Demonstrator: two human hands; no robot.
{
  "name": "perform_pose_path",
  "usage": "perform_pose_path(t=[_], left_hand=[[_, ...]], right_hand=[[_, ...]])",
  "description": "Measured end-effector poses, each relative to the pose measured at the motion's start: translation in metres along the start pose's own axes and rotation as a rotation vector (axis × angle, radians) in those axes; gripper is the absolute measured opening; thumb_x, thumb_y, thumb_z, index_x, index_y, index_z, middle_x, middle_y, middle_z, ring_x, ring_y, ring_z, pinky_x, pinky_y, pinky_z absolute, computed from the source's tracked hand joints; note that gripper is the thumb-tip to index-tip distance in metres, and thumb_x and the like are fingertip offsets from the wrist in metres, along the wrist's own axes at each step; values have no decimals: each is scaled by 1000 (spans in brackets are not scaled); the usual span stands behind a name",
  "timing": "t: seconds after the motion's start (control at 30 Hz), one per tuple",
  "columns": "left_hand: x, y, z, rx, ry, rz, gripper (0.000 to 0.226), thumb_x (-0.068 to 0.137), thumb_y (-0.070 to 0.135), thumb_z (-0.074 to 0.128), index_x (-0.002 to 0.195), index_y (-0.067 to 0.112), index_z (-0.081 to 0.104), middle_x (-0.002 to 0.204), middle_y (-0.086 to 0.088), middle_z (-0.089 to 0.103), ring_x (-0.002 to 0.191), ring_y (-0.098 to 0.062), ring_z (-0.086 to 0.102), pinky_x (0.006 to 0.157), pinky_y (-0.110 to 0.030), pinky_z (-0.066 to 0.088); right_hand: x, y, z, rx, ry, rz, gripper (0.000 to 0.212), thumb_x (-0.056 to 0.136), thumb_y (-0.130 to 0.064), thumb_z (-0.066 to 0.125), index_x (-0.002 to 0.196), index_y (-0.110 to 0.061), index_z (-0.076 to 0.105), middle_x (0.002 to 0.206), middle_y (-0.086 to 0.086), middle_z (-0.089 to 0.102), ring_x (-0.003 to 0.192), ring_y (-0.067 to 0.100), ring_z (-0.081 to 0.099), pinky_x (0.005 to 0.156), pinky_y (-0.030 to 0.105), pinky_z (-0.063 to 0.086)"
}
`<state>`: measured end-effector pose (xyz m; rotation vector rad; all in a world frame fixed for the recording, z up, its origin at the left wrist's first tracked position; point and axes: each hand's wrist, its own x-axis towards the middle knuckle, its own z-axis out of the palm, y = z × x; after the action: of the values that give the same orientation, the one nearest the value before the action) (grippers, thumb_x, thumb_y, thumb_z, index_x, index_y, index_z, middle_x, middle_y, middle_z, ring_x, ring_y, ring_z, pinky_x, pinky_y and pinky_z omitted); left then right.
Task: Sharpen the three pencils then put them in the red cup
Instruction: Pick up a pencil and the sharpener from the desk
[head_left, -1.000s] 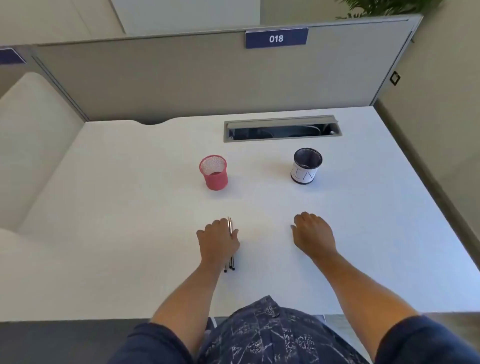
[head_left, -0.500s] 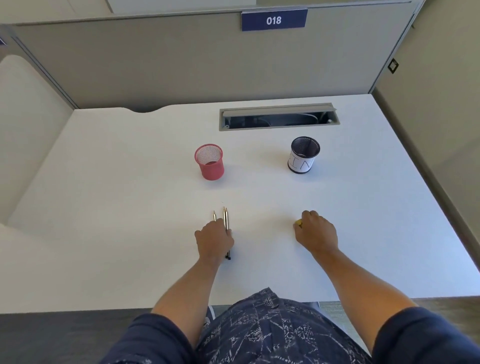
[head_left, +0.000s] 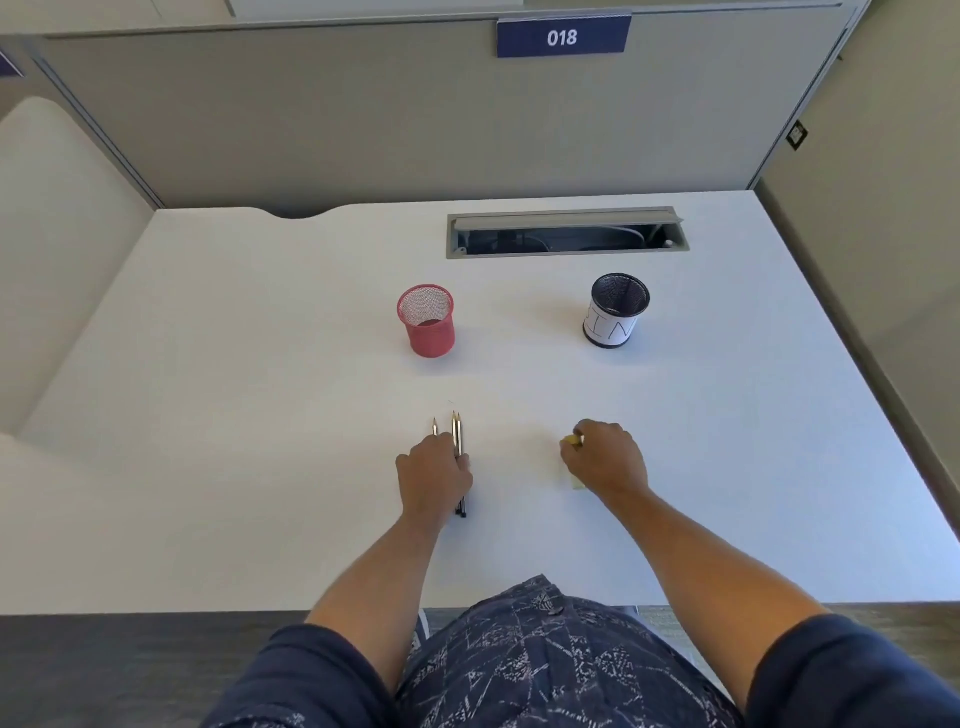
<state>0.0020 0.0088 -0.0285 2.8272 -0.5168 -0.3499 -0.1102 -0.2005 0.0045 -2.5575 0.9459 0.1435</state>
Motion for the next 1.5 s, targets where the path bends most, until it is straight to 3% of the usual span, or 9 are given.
perform_pose_path(t=[0.1,0.2,0.4,0.57,0.7,0.87,1.03,1.23,1.5], left_hand=[[2,4,-2,-54,69,26,26,97,40,56,88,16,59,88,1,63,84,-27,64,78,-40,46],[5,12,-10,-249,147,133,32,100,45,50,84,18,59,82,5,63,76,-21,60,75,-39,48],[5,30,-27,-321,99,260,55,98,62,33,106,21,68,96,8,71,83,-15,64,76,-36,49],[3,40,-31,-324,-17,261,46,99,61,42,117,23,61,95,11,69,84,-14,64,68,-32,45],[4,46,-28,-283,-10,281,29,103,39,47,122,20,58,95,3,70,87,-24,66,69,-37,50],[6,41,-25,-264,-23,315,21,104,24,45,120,17,57,105,-2,67,94,-28,63,76,-44,52],[5,38,-20,-237,-33,354,17,106,24,43,116,15,54,105,-3,63,93,-29,60,72,-42,49],[4,25,-20,-184,-9,395,22,106,26,43,124,17,53,106,-2,63,89,-30,61,71,-43,52],[4,14,-22,-129,16,369,26,105,26,47,125,14,58,109,-3,62,87,-30,62,71,-40,50]], right_hand=[[0,-21,-2,218,29,17,20,86,-32,60,92,-16,69,79,3,71,79,27,65,69,36,57],[3,-43,-7,424,21,17,19,85,-38,67,96,-23,71,78,-8,70,78,14,65,67,29,56],[9,-67,-8,703,-7,-14,19,83,-37,74,93,-21,71,76,-6,74,74,8,71,72,28,59],[11,-68,-10,896,-24,30,18,81,-32,80,89,-17,72,77,-3,77,73,11,75,76,30,61],[12,-62,-11,1034,-85,51,26,82,-26,83,92,-6,70,79,5,78,76,19,77,77,38,64],[9,-52,-9,1072,-173,20,19,94,-24,71,98,-6,75,83,6,79,80,21,77,83,40,63],[11,-48,-5,1018,-205,-31,20,100,-17,61,98,-7,79,84,9,79,80,24,76,80,36,63],[13,-43,-8,1132,-378,26,24,93,-19,74,103,3,73,85,18,74,75,20,71,70,27,59],[16,-49,-12,1047,-286,5,35,78,-18,88,88,9,69,73,14,73,66,22,71,64,30,58]])
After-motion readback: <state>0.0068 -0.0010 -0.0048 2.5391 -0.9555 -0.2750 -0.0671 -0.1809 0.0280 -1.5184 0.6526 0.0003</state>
